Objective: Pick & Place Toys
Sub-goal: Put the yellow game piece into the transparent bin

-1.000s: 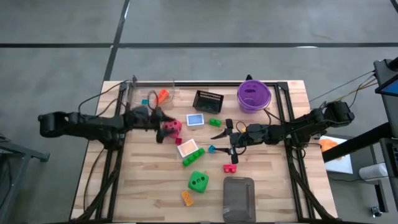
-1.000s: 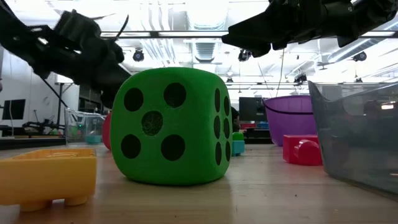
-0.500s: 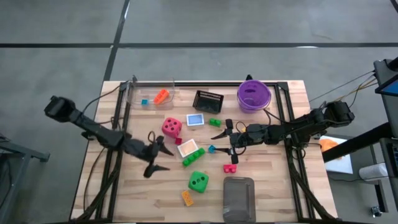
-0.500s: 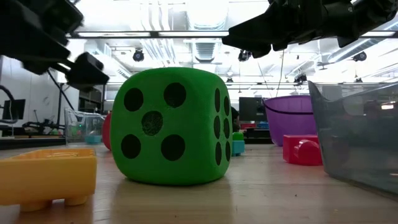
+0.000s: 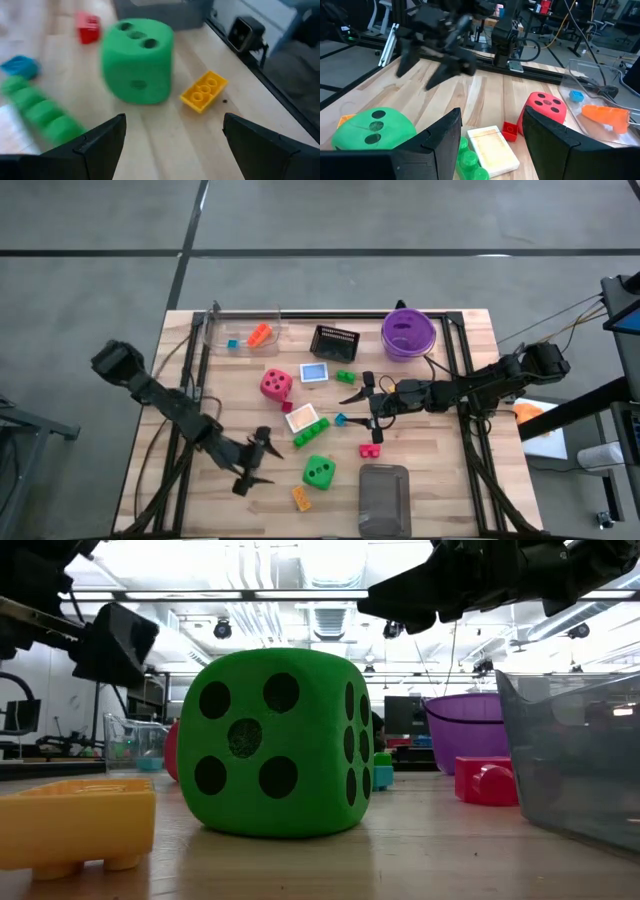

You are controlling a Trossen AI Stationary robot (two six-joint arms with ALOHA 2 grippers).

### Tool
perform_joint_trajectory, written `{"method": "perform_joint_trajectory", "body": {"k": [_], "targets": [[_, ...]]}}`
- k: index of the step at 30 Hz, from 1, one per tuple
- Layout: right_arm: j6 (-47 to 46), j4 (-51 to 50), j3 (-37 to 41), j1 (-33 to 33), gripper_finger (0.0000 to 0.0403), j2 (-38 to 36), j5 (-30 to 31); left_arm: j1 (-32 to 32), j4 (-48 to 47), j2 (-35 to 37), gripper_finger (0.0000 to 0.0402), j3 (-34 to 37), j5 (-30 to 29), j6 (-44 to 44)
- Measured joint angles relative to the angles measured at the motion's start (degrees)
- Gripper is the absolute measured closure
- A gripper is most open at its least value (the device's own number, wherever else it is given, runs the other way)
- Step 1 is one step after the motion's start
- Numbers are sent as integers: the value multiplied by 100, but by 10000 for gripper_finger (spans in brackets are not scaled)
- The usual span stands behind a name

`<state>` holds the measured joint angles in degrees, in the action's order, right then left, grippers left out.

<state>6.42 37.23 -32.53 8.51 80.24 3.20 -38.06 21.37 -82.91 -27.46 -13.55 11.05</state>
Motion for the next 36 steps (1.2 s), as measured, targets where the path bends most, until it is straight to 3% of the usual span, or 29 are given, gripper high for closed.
{"method": "perform_joint_trajectory", "body": {"k": [8,16,29,36], "targets": [[2,-30,0,-2,200,-1,0,-31,-2063,-1444,65,-1743,113,-693],[0,-47,0,0,200,0,-1,-149,-2933,-2009,65,-2806,113,-1456],[2,-67,0,-2,200,1,0,27,-2988,-2200,65,-3058,139,-2287],[2,-69,0,0,200,1,0,138,-2609,-2199,65,-3058,630,-2469]]}}
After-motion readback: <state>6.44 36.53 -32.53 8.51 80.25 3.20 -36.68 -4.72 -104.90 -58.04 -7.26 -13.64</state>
